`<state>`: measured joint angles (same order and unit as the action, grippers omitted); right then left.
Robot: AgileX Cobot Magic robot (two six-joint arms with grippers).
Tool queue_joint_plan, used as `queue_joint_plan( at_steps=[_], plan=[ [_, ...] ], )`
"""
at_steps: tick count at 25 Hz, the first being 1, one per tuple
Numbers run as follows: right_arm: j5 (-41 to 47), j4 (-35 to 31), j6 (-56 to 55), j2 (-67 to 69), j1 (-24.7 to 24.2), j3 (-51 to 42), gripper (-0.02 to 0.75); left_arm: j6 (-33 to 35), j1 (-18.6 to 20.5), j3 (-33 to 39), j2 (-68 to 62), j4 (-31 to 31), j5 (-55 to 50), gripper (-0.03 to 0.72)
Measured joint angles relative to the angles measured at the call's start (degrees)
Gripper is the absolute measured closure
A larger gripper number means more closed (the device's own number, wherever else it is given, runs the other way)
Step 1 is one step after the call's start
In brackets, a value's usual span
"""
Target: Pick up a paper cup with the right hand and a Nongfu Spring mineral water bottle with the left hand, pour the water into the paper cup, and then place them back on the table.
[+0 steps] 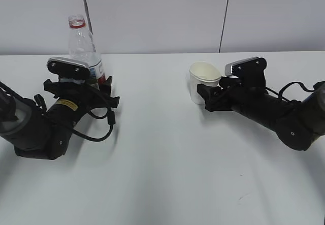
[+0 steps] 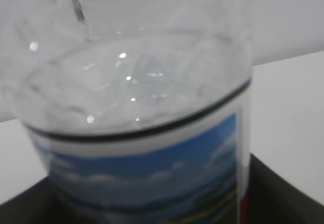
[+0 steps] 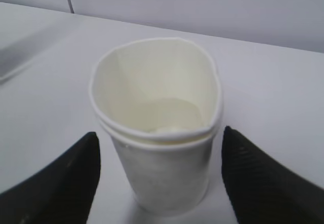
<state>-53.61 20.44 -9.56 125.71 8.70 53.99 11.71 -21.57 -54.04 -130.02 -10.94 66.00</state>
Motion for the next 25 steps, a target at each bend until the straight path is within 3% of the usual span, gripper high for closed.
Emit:
queue_joint_plan(
  at_steps=[13,17,25],
  plan=[
    [0.0,-0.08,0.0,-9.67,0.0,-9.47,0.18,0.0,-0.18,0.0,0.0,-1.91,0.0,0.178],
    [0.0,-0.08,0.0,-12.05,0.0,-10.21,0.179,0.0,-1.1,0.0,0.16,-6.53,-0.42,0.176],
    [0.0,-0.08,0.0,-12.61,0.0,-10.21,0.179,3.26,-2.08,0.06,1.63,-7.37,-0.72,0.176]
  ],
)
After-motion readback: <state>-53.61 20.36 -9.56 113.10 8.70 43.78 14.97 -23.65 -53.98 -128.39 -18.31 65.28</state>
